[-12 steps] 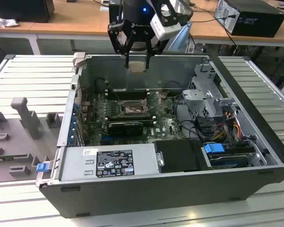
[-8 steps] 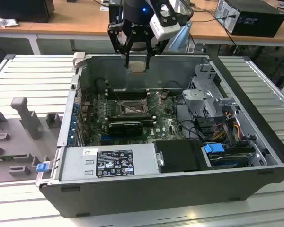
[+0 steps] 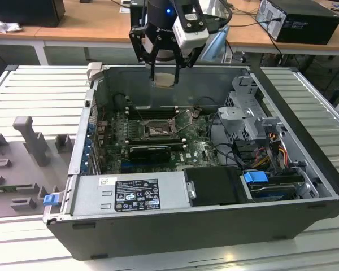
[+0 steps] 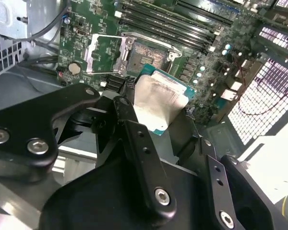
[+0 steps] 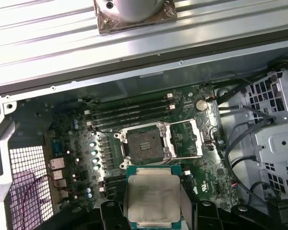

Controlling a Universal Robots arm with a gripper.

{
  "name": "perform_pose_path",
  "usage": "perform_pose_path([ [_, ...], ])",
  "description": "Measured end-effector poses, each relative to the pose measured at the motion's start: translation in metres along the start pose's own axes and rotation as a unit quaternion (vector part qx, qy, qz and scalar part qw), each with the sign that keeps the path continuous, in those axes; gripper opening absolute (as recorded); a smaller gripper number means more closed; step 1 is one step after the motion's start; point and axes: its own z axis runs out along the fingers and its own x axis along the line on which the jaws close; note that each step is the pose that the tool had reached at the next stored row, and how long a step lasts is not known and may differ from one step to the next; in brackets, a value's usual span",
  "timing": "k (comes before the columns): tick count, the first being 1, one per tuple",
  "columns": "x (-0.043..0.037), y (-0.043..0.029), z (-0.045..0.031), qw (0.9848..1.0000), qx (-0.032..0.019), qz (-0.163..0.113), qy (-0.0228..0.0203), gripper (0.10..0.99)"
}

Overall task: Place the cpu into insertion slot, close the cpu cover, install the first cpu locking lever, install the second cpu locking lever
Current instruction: 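Place the cpu into insertion slot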

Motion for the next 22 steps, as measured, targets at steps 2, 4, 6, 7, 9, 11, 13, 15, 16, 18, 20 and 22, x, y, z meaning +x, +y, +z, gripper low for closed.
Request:
perform_pose_path([
  [2, 0.0, 0.0, 0.0, 0.9998, -0.0003, 0.019, -0.0017, 0.529],
  [4, 0.0, 0.0, 0.0, 0.9996, -0.0004, 0.027, -0.0024, 0.529],
  [6, 0.0, 0.0, 0.0, 0.9993, -0.0006, 0.036, -0.0032, 0.529],
  [7, 0.0, 0.0, 0.0, 0.9992, -0.0007, 0.039, -0.0034, 0.529],
  [9, 0.0, 0.0, 0.0, 0.999, -0.0008, 0.045, -0.0039, 0.529],
  [11, 0.0, 0.0, 0.0, 0.9985, -0.001, 0.055, -0.0048, 0.529],
  [13, 0.0, 0.0, 0.0, 0.9981, -0.0011, 0.062, -0.0054, 0.529],
  [15, 0.0, 0.0, 0.0, 0.9976, -0.0012, 0.069, -0.006, 0.529],
  [16, 0.0, 0.0, 0.0, 0.9973, -0.0013, 0.073, -0.0064, 0.529],
  [18, 0.0, 0.0, 0.0, 0.9969, -0.0014, 0.079, -0.0068, 0.529],
  [20, 0.0, 0.0, 0.0, 0.996, -0.0016, 0.089, -0.0077, 0.529],
  [22, 0.0, 0.0, 0.0, 0.9951, -0.0018, 0.099, -0.0086, 0.529],
])
